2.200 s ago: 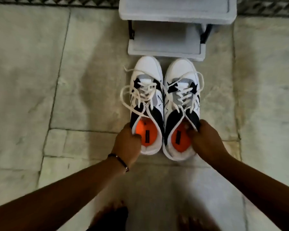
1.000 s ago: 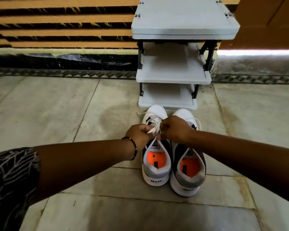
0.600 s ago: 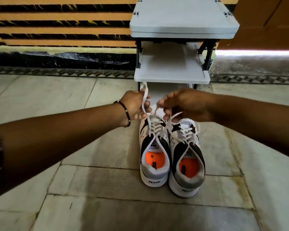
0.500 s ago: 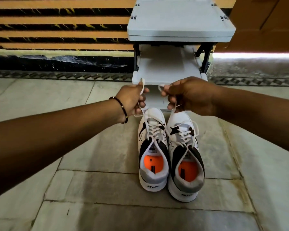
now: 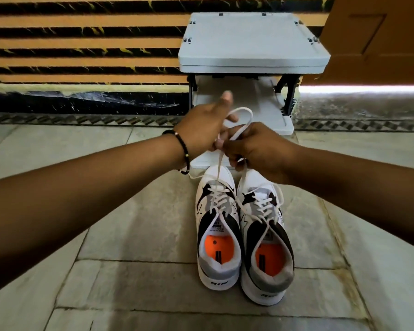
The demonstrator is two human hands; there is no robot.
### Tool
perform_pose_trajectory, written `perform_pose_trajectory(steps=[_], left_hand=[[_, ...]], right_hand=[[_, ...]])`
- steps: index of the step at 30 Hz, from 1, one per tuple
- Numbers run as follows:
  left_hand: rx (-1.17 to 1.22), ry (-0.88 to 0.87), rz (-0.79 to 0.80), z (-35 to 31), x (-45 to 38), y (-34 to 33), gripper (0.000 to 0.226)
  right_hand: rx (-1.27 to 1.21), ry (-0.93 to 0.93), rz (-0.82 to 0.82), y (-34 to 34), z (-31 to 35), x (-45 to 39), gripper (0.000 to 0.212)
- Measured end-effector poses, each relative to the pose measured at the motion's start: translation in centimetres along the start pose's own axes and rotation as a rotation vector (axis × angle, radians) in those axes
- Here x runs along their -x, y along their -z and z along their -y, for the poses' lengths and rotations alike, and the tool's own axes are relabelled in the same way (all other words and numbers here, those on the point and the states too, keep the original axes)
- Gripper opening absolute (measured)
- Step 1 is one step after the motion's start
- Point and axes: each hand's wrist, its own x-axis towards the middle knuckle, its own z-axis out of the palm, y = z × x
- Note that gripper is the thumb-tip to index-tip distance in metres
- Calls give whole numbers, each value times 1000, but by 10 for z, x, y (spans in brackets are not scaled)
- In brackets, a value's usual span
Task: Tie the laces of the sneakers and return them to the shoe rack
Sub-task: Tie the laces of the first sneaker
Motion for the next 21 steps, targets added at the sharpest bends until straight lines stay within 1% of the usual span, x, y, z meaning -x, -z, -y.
perform_pose_trajectory(steps=[1, 2, 3, 4, 6, 9, 11, 15, 19, 21], left_hand=[[51, 132, 47, 3, 0, 3, 54], [89, 244, 102, 7, 2, 6, 53], [128, 324, 166, 11, 4, 8, 50], [164, 364, 230, 15, 6, 10, 43], [194, 373, 346, 19, 9, 14, 29], [247, 343, 503, 19, 11, 17, 28], [324, 328, 514, 18, 9, 16, 28], [478, 314, 418, 11, 3, 19, 25], [463, 276, 420, 9, 1, 22, 36], [457, 263, 439, 9, 2, 22, 29]], right_hand=[[5, 17, -1, 4, 3, 0, 12], [15, 32, 1, 9, 6, -1, 11], [26, 40, 1, 15, 9, -1, 15], [32, 44, -2, 20, 12, 0, 19], [23, 52, -7, 28, 18, 2, 18], [-56, 40, -27, 34, 22, 4, 19], [-63, 51, -25, 35, 24, 4, 20], [-47, 79, -12, 40, 29, 5, 22], [20, 110, 38, 44, 32, 8, 17], [32, 120, 78, 45, 33, 11, 19]])
